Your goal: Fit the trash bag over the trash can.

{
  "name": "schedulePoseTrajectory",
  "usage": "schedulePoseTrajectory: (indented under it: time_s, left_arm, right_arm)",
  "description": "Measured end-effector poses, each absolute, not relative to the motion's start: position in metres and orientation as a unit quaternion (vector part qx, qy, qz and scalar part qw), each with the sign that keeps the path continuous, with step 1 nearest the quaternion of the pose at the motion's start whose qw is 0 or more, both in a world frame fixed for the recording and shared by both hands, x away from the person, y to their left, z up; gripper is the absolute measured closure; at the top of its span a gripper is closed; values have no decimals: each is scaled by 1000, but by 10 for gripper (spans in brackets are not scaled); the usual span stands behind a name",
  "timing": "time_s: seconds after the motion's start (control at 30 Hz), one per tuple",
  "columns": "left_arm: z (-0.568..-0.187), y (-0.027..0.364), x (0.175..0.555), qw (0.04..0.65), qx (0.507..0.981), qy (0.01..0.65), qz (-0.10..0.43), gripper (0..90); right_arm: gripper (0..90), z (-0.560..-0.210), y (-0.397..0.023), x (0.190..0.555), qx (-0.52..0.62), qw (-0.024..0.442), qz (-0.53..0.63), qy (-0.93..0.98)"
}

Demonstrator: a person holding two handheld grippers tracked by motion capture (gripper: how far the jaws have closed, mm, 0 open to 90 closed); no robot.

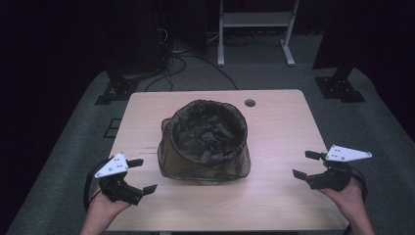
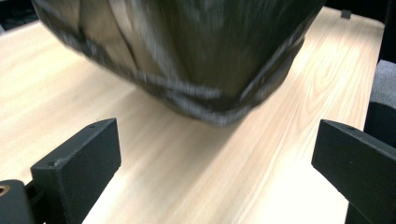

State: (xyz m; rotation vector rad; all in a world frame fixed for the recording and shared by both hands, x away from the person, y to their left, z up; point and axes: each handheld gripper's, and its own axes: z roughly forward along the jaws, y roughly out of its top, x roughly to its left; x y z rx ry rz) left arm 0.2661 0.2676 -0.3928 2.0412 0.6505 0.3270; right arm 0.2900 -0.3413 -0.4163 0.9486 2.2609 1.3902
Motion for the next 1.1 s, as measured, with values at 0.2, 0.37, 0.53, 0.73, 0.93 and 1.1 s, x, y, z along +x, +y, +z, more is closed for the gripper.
schedulePoseTrajectory:
  time_s: [0.2, 0.37, 0.53, 0.73, 0.93, 1.1]
  left_arm:
    - [-418, 272, 265, 449, 836, 286, 133, 0]
    - [-434, 273, 266, 425, 846, 296, 129, 0]
    - [-447, 273, 267, 400, 854, 303, 137, 0]
    - [-463, 270, 268, 368, 867, 308, 136, 0]
    - [-474, 267, 269, 348, 875, 308, 134, 0]
    - [-480, 266, 271, 346, 876, 309, 129, 0]
  right_arm:
    - [95, -432, -347, 285, 347, 162, 469, 795]
    - [95, -446, -351, 283, 359, 161, 448, 803]
    - [95, -459, -354, 281, 369, 162, 429, 808]
    - [95, -473, -357, 279, 376, 162, 408, 816]
    - [96, -482, -351, 281, 369, 169, 377, 833]
    - [96, -485, -349, 281, 366, 170, 365, 839]
